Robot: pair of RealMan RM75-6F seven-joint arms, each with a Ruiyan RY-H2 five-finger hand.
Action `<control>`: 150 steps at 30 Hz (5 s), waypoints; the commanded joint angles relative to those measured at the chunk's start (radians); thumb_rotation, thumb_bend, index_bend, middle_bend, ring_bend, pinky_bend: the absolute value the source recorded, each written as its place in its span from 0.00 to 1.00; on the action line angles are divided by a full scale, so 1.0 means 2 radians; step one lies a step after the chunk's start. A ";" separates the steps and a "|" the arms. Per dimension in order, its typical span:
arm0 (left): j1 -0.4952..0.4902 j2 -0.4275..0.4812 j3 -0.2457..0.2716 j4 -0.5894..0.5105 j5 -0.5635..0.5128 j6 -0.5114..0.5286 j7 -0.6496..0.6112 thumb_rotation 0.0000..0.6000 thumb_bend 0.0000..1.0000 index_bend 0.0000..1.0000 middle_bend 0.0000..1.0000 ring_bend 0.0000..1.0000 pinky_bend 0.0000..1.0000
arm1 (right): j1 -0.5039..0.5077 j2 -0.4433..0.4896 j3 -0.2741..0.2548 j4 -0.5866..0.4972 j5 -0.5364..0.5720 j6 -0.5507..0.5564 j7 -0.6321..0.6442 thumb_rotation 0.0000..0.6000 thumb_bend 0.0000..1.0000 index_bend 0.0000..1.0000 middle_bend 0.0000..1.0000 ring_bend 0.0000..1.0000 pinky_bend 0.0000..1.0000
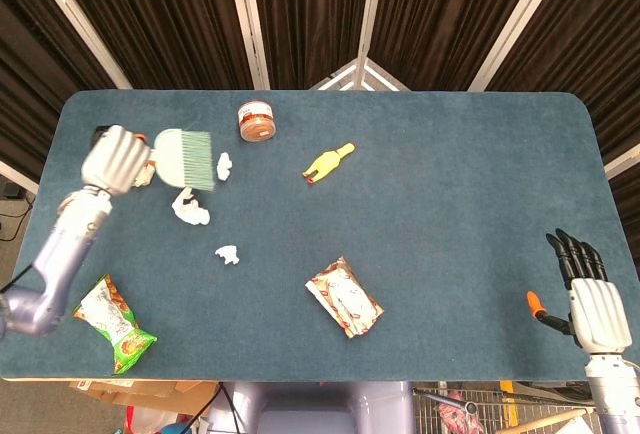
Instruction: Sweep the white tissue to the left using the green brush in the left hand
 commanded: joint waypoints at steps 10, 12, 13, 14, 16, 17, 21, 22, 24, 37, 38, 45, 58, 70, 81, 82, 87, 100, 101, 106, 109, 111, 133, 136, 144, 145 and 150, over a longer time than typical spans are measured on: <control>-0.029 -0.152 -0.041 0.096 -0.051 -0.041 0.067 1.00 0.79 0.82 1.00 1.00 1.00 | 0.000 0.003 -0.002 0.001 -0.002 -0.002 0.011 1.00 0.34 0.00 0.00 0.00 0.00; -0.031 -0.176 -0.048 0.122 -0.061 -0.042 0.073 1.00 0.79 0.82 1.00 1.00 1.00 | 0.000 0.003 -0.002 0.001 -0.004 -0.002 0.012 1.00 0.34 0.00 0.00 0.00 0.00; -0.032 -0.190 -0.053 0.140 -0.066 -0.042 0.076 1.00 0.79 0.82 1.00 1.00 1.00 | 0.000 0.004 -0.002 0.001 -0.004 -0.002 0.012 1.00 0.34 0.00 0.00 0.00 0.00; -0.033 -0.204 -0.058 0.157 -0.071 -0.043 0.077 1.00 0.79 0.82 1.00 1.00 1.00 | 0.000 0.004 -0.003 0.001 -0.005 -0.002 0.013 1.00 0.34 0.00 0.00 0.00 0.00; -0.036 -0.224 -0.066 0.183 -0.078 -0.050 0.075 1.00 0.79 0.82 1.00 1.00 1.00 | 0.000 0.004 -0.003 0.000 -0.005 -0.001 0.014 1.00 0.34 0.00 0.00 0.00 0.00; -0.037 -0.232 -0.070 0.193 -0.082 -0.054 0.074 1.00 0.79 0.82 1.00 1.00 1.00 | 0.000 0.004 -0.003 0.000 -0.005 -0.001 0.014 1.00 0.34 0.00 0.00 0.00 0.00; -0.044 -0.267 -0.081 0.240 -0.095 -0.076 0.073 1.00 0.80 0.82 1.00 1.00 1.00 | 0.001 0.004 -0.002 0.000 -0.003 -0.004 0.015 1.00 0.34 0.00 0.00 0.00 0.00; -0.046 -0.277 -0.083 0.252 -0.096 -0.081 0.074 1.00 0.79 0.82 1.00 1.00 1.00 | 0.001 0.004 -0.002 0.000 -0.003 -0.004 0.015 1.00 0.34 0.00 0.00 0.00 0.00; -0.048 -0.292 -0.086 0.272 -0.099 -0.088 0.075 1.00 0.79 0.82 1.00 1.00 1.00 | 0.001 0.005 -0.002 0.000 -0.003 -0.003 0.016 1.00 0.34 0.00 0.00 0.00 0.00; -0.001 -0.202 -0.067 0.157 -0.108 -0.086 0.081 1.00 0.79 0.82 1.00 1.00 1.00 | -0.002 0.007 -0.002 -0.001 -0.004 0.001 0.022 1.00 0.34 0.00 0.00 0.00 0.00; 0.003 -0.190 -0.064 0.141 -0.109 -0.084 0.082 1.00 0.79 0.82 1.00 1.00 1.00 | -0.002 0.007 -0.003 -0.002 -0.004 0.001 0.022 1.00 0.34 0.00 0.00 0.00 0.00; 0.041 -0.094 -0.033 0.034 -0.120 -0.066 0.073 1.00 0.79 0.82 1.00 1.00 1.00 | -0.003 0.005 -0.003 -0.003 -0.007 0.004 0.017 1.00 0.34 0.00 0.00 0.00 0.00; 0.099 0.065 0.013 -0.095 -0.021 -0.016 -0.026 1.00 0.80 0.82 1.00 1.00 1.00 | -0.002 0.002 -0.003 -0.004 -0.009 0.006 0.009 1.00 0.34 0.00 0.00 0.00 0.00; 0.065 0.014 -0.052 -0.071 -0.035 -0.019 -0.042 1.00 0.79 0.82 1.00 1.00 1.00 | -0.001 0.000 -0.002 -0.005 -0.008 0.004 0.005 1.00 0.34 0.00 0.00 0.00 0.00; 0.020 -0.065 -0.052 -0.039 0.085 -0.050 -0.076 1.00 0.79 0.82 1.00 1.00 1.00 | -0.001 0.004 0.001 -0.001 0.000 0.002 0.015 1.00 0.34 0.00 0.00 0.00 0.00; 0.018 -0.066 -0.047 -0.032 0.112 -0.049 -0.092 1.00 0.79 0.82 1.00 1.00 1.00 | -0.001 0.004 0.001 -0.002 0.000 0.002 0.016 1.00 0.34 0.00 0.00 0.00 0.00; 0.014 -0.062 -0.013 0.004 0.241 -0.031 -0.176 1.00 0.79 0.82 1.00 1.00 1.00 | -0.002 0.004 0.001 -0.001 -0.001 0.003 0.017 1.00 0.34 0.00 0.00 0.00 0.00; 0.030 -0.066 0.062 0.127 0.413 0.025 -0.329 1.00 0.79 0.82 1.00 1.00 1.00 | -0.001 0.000 0.001 -0.002 -0.001 0.005 0.005 1.00 0.34 0.00 0.00 0.00 0.00; 0.032 -0.070 0.062 0.134 0.415 0.025 -0.332 1.00 0.79 0.82 1.00 1.00 1.00 | -0.002 0.000 0.001 -0.002 -0.001 0.005 0.005 1.00 0.34 0.00 0.00 0.00 0.00; 0.042 -0.089 0.059 0.171 0.413 0.013 -0.343 1.00 0.79 0.82 1.00 1.00 1.00 | -0.002 -0.001 0.002 -0.002 -0.001 0.006 0.004 1.00 0.34 0.00 0.00 0.00 0.00; 0.045 -0.101 0.056 0.191 0.411 0.006 -0.346 1.00 0.79 0.82 1.00 1.00 1.00 | -0.002 -0.001 0.002 -0.002 -0.001 0.006 0.004 1.00 0.34 0.00 0.00 0.00 0.00; 0.048 -0.111 0.054 0.208 0.407 -0.002 -0.349 1.00 0.79 0.82 1.00 1.00 1.00 | -0.002 -0.001 0.001 -0.002 -0.001 0.006 0.002 1.00 0.34 0.00 0.00 0.00 0.00; 0.085 -0.092 0.025 0.352 0.340 -0.071 -0.328 1.00 0.80 0.82 1.00 1.00 1.00 | -0.004 -0.001 0.002 -0.005 -0.001 0.008 0.003 1.00 0.34 0.00 0.00 0.00 0.00; 0.091 -0.083 0.011 0.352 0.327 -0.058 -0.335 1.00 0.79 0.82 1.00 1.00 1.00 | -0.003 -0.001 0.002 -0.005 -0.001 0.008 0.002 1.00 0.34 0.00 0.00 0.00 0.00; 0.084 -0.096 -0.017 0.333 0.342 0.031 -0.375 1.00 0.79 0.82 1.00 1.00 1.00 | -0.003 -0.003 0.002 -0.004 -0.001 0.007 -0.003 1.00 0.34 0.00 0.00 0.00 0.00; 0.080 -0.100 -0.019 0.329 0.346 0.040 -0.380 1.00 0.79 0.82 1.00 1.00 1.00 | -0.003 -0.003 0.002 -0.004 -0.001 0.008 -0.003 1.00 0.34 0.00 0.00 0.00 0.00; 0.064 -0.117 -0.017 0.307 0.367 0.049 -0.381 1.00 0.79 0.82 1.00 1.00 1.00 | -0.003 -0.003 0.002 -0.004 -0.001 0.009 -0.002 1.00 0.34 0.00 0.00 0.00 0.00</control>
